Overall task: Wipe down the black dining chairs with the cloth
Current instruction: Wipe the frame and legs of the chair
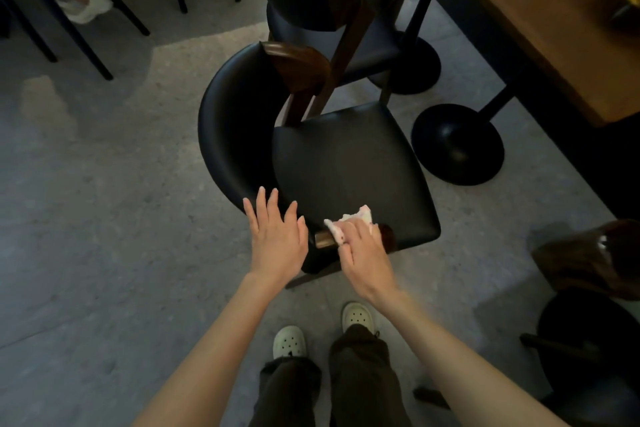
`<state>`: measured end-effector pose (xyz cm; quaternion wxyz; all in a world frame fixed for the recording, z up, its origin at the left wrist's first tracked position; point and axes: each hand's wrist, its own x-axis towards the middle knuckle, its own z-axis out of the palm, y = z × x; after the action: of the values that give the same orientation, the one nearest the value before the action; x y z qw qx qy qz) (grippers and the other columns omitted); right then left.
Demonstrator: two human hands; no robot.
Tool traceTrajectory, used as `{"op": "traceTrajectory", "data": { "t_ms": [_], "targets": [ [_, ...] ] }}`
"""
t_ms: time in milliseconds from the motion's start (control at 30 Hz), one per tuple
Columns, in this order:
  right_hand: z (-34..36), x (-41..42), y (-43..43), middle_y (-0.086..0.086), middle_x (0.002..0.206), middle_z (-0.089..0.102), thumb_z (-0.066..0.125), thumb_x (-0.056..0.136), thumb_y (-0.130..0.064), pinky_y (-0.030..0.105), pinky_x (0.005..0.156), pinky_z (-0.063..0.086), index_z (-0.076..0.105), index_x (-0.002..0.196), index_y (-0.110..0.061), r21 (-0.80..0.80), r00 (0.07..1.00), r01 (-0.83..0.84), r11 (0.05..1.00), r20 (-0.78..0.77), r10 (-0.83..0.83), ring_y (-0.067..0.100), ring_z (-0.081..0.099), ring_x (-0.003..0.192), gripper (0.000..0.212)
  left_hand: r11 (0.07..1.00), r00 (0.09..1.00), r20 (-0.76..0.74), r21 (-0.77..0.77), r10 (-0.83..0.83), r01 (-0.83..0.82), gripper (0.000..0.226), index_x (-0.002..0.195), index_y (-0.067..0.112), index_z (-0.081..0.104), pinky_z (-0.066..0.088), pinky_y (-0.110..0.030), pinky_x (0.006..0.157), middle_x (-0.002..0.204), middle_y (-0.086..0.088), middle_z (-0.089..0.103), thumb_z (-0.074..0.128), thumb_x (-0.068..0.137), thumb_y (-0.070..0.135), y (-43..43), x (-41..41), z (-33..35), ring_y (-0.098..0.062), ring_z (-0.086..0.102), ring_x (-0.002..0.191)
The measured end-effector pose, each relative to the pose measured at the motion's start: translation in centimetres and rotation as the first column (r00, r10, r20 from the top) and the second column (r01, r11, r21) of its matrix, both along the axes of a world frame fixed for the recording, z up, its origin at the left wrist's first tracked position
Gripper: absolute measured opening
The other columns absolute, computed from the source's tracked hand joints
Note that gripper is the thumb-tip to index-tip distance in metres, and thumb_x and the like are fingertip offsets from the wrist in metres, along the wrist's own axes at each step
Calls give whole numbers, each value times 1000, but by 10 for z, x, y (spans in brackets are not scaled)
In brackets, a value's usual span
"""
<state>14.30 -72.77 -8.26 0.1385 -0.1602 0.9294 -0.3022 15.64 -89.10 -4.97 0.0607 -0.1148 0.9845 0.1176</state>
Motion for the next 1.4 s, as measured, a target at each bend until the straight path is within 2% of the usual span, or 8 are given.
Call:
{"op": "traceTrajectory", "data": {
  "t_ms": [100,233,533,700,833,1033,1233,1400],
  "targets": [
    [-1,3,-1,-11,126,46,30,92,-26,34,110,30,47,131,-31,-13,989,-140,990,-45,139,14,42,113,43,1000,1000,-19,-30,3,-4,50,145,14,39,-13,-51,117,157,-18,18,24,101,33,1,2,-2,-32,-2,148],
    [-13,-14,22,-13,124,48,31,95,-28,23,83,43,49,132,-32,2,989,-123,992,-81,122,5,42,101,42,998,999,-41,-58,-23,20,62,140,13,46,-9,-52,117,154,-20,27,10,97,39,-1,2,-6,-34,7,148],
    [-35,-28,31,-13,105,58,17,95,-40,40,105,38,67,111,-27,-124,961,277,953,57,-272,15,48,116,55,994,996,-77,-102,-43,35,61,125,9,61,2,-58,116,135,-19,54,15,95,35,-1,2,-15,-40,27,141],
    [1,0,-15,-5,110,62,31,98,-27,31,101,38,65,117,-18,-129,992,-17,992,-123,1,9,48,109,39,997,993,-110,-67,-41,34,58,122,10,63,1,-57,115,122,-9,62,17,95,34,-3,2,-16,-32,38,135],
    [12,-30,-26,-1,100,61,32,100,-39,38,79,50,65,99,-22,140,992,-120,983,48,114,20,59,94,36,996,988,-135,-57,-71,64,52,121,14,64,9,-53,115,118,-5,64,22,97,34,-9,3,-18,-29,44,129],
    [11,-93,-6,1,92,60,30,101,-40,37,80,43,59,70,-37,259,854,-365,894,477,210,23,56,90,42,995,983,-160,-48,-89,82,48,106,23,72,24,-43,104,108,5,68,28,96,37,-20,-4,-17,-22,50,119],
    [-41,-114,41,-4,71,52,41,99,-31,29,72,40,52,60,-28,133,821,23,991,563,-95,14,52,74,40,998,978,-202,-38,-57,50,44,97,24,75,23,-42,101,104,6,68,32,93,35,-21,-6,-22,-22,49,116],
    [-60,-75,52,1,68,51,41,99,-21,34,64,38,57,63,-15,5,825,460,888,366,-430,20,50,72,40,999,977,-213,-18,-30,26,42,95,24,74,23,-43,102,104,6,68,33,93,33,-18,-6,-24,-22,47,117]
  ]
}}
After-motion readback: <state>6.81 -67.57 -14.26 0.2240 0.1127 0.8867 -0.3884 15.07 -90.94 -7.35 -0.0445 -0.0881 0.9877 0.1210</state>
